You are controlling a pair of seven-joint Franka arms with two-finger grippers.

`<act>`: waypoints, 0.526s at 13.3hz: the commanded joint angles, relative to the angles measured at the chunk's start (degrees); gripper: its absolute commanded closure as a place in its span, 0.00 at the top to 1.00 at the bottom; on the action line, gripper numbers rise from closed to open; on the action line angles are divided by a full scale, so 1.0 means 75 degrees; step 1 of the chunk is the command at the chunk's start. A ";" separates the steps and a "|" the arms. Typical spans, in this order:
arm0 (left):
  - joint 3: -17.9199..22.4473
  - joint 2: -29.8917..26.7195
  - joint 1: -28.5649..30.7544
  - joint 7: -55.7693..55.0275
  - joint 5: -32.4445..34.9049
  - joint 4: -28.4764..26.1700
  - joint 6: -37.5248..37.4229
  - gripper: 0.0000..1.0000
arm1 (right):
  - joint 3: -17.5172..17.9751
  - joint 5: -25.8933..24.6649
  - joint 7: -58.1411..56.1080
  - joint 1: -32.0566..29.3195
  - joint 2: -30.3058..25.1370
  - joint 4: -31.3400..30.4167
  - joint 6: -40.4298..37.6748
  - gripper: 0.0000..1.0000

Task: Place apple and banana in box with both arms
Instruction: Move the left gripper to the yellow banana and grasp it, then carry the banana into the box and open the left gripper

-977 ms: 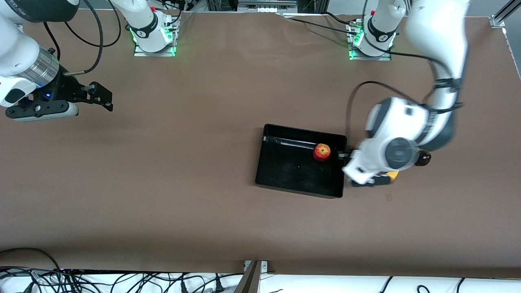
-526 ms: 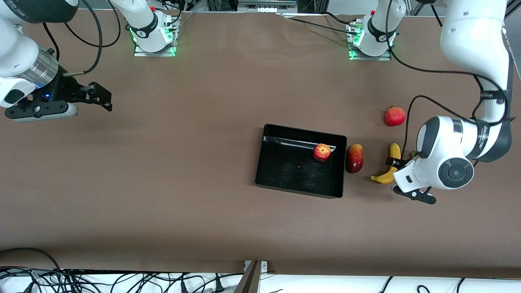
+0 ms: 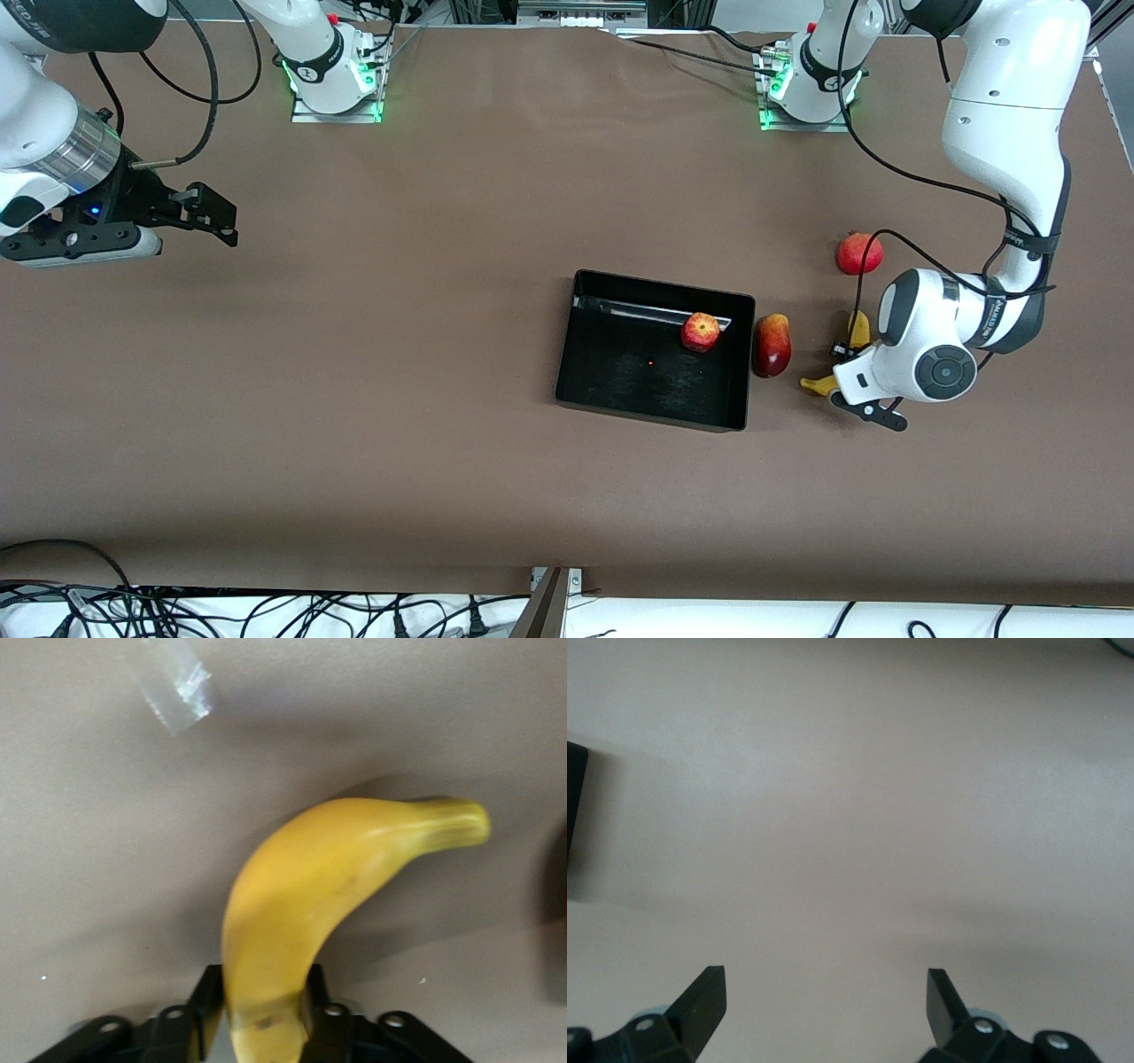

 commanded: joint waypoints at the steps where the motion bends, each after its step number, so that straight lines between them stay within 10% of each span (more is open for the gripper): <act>1: -0.0092 -0.0375 0.0102 0.0163 0.0184 -0.0006 -0.0147 0.00 | 0.0059 -0.0150 0.0024 -0.0036 0.0046 0.0142 0.0006 1.00; 7: -0.0408 -0.0821 -0.0471 -0.0725 -0.0959 0.2103 -0.2911 0.00 | 0.0036 -0.0091 0.0012 -0.0024 0.0046 0.0142 -0.0052 1.00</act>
